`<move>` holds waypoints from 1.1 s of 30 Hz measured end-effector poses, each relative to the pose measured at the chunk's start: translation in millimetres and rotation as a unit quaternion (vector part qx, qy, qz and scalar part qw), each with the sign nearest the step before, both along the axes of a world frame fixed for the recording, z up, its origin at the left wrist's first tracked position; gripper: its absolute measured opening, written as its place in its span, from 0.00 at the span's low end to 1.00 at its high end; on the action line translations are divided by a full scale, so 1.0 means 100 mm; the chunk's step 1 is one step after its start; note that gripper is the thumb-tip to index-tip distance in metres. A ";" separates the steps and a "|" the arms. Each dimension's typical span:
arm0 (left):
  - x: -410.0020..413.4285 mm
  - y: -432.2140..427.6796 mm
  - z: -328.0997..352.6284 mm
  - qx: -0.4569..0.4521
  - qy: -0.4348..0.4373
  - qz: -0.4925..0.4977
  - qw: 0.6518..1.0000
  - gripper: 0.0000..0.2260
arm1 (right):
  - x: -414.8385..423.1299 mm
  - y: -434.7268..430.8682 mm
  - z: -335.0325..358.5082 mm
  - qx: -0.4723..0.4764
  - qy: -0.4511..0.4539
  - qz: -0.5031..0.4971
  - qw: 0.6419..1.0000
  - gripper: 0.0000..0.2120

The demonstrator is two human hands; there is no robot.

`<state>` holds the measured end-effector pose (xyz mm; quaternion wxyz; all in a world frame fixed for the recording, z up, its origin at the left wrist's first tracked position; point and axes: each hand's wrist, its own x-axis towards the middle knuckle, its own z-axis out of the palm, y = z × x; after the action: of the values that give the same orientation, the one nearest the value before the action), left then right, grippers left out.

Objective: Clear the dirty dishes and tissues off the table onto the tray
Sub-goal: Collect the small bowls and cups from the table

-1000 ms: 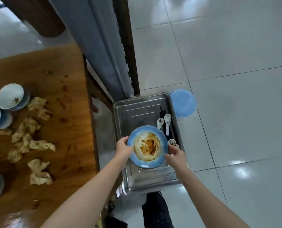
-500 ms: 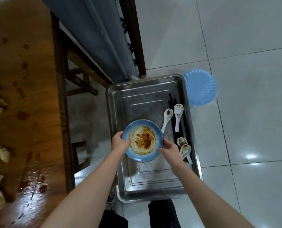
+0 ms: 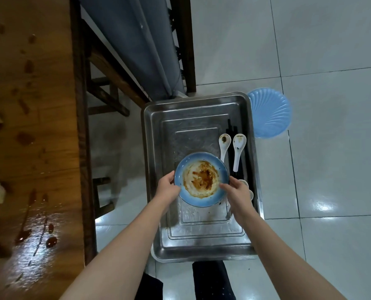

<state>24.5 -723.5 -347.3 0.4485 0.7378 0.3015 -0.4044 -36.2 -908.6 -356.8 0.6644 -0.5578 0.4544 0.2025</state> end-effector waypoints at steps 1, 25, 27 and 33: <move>0.00 0.00 0.03 -0.005 0.003 -0.001 1.000 0.30 | 0.00 -0.01 0.03 0.004 -0.001 -0.001 1.000 0.13; -0.45 1.05 2.69 -0.048 -0.225 0.056 0.972 0.24 | -0.12 0.88 2.51 -0.112 -0.133 0.097 0.980 0.18; -0.56 1.36 2.88 -0.056 -0.244 0.075 0.965 0.23 | -0.12 1.14 2.77 -0.123 -0.170 0.105 0.972 0.18; -0.95 2.57 3.34 -0.079 -0.292 0.112 0.947 0.22 | -0.25 2.20 3.37 -0.135 -0.256 0.149 0.945 0.18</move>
<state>-70.1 -466.6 -13.1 0.6159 0.7474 0.2055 -0.1408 -61.6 -688.7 -20.0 0.6388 -0.7370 0.2035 0.0860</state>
